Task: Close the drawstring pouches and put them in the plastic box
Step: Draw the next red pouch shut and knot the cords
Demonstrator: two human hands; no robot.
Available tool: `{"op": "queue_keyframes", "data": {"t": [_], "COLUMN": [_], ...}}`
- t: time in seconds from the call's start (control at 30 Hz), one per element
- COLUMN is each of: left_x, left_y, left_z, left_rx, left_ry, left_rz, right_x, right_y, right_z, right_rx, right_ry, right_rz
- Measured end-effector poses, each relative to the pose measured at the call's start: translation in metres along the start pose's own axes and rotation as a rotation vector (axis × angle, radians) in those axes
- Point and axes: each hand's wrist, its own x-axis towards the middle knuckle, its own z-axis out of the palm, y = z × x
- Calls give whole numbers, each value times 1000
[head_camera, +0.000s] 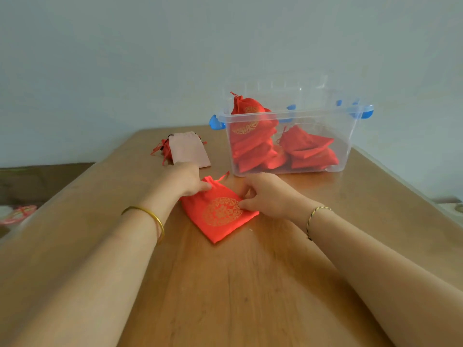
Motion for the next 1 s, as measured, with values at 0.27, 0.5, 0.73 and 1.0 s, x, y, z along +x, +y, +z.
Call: {"op": "queue_keyframes", "data": {"t": [0.27,0.5,0.73,1.0], "left_x": [-6,-14,-15,-21], "left_y": [17,42,38,30], "left_z": [3,14,26,24], "left_rx": [-672,-900,-946,-1029], "left_ry": [-45,-7,89,-55], "left_rz": [368,537,472,263], "right_x": [-1,-11,-12,-10], "right_y": [23,44,50,47], "right_z": [-26,-49,-48,-48], "right_rx": [58,510,823,1039], "right_ry": [239,-90,-267,83], "right_rz": [26,250,307,354]}}
